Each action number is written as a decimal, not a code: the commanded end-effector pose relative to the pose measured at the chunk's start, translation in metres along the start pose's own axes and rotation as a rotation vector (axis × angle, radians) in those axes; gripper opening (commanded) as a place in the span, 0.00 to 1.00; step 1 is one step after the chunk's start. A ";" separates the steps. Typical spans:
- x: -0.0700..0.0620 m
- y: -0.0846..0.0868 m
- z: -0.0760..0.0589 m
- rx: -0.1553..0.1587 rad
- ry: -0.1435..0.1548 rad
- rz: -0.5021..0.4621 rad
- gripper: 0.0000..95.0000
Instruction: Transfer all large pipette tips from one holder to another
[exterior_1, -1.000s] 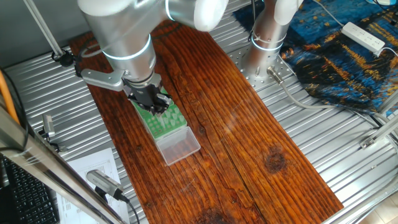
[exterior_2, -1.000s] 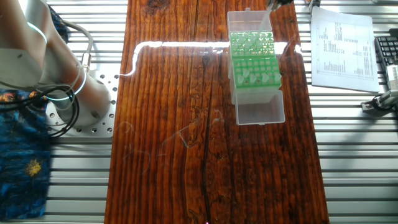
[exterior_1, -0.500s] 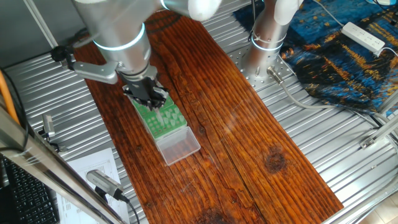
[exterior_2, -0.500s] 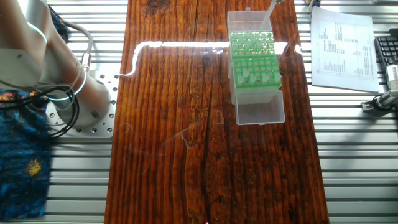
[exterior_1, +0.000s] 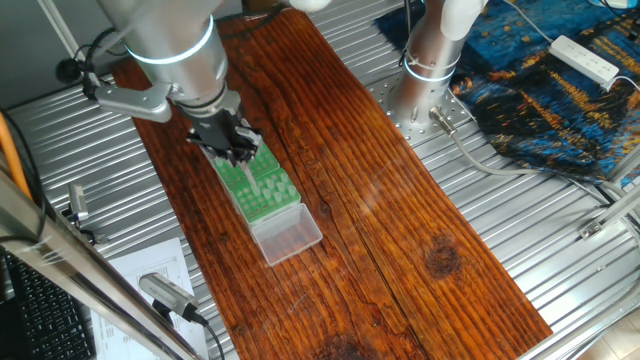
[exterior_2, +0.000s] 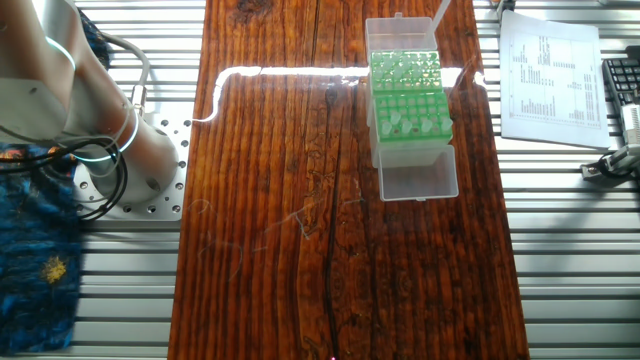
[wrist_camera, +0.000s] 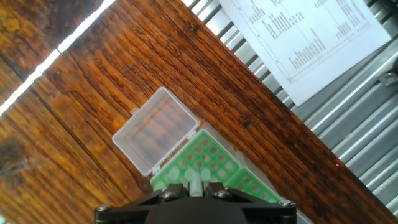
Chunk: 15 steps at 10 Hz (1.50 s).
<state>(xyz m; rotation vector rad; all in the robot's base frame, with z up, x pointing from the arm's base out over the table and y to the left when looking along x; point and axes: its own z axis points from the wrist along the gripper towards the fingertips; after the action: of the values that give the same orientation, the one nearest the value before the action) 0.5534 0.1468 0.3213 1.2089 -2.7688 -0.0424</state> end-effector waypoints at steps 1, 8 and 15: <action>0.012 -0.009 -0.001 0.020 0.017 -0.047 0.00; 0.056 -0.034 0.010 0.023 0.004 -0.172 0.00; 0.072 -0.050 0.024 0.041 -0.022 -0.253 0.00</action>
<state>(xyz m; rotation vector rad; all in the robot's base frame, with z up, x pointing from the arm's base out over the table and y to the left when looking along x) 0.5398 0.0580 0.3008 1.5743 -2.6267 -0.0206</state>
